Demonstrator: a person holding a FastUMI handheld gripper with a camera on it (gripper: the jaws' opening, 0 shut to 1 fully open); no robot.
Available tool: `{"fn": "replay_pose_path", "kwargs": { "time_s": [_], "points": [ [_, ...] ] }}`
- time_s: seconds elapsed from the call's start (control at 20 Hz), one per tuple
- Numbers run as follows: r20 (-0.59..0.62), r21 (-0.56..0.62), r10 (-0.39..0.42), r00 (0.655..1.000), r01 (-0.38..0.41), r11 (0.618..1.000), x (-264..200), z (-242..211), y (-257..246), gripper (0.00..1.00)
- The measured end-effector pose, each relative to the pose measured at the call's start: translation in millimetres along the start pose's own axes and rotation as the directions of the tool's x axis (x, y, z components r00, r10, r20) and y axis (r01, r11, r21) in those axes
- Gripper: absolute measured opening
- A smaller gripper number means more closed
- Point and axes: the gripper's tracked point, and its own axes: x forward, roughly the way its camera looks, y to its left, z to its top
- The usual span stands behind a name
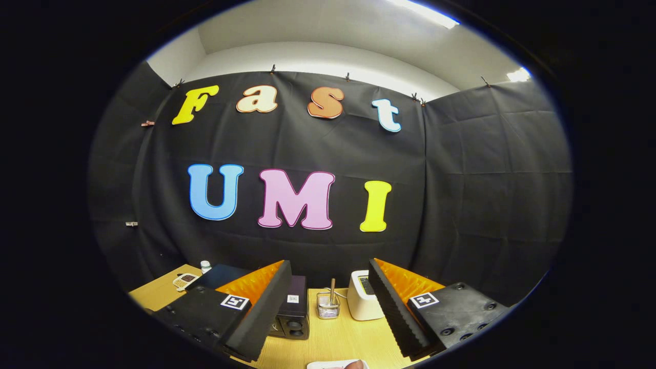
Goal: Open the toaster oven, put the food inside, and close the toaster oven door.
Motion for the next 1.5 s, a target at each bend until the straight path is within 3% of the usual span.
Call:
{"fn": "replay_pose_path", "kwargs": {
  "time_s": [0.25,0.6,1.1,1.5],
  "points": [
    [-0.007,0.013,0.029,1.0,-0.029,0.999,1.0,0.3,30.5,0.98],
    [-0.052,0.027,0.109,0.993,-0.108,0.994,15.5,-25.8,115.5,0.98],
    [-0.31,0.048,0.164,0.936,-0.157,0.986,55.3,-157.5,223.3,0.98],
    [-0.474,0.031,0.15,0.867,-0.154,0.988,68.8,-241.3,252.5,0.98]
  ]
}}
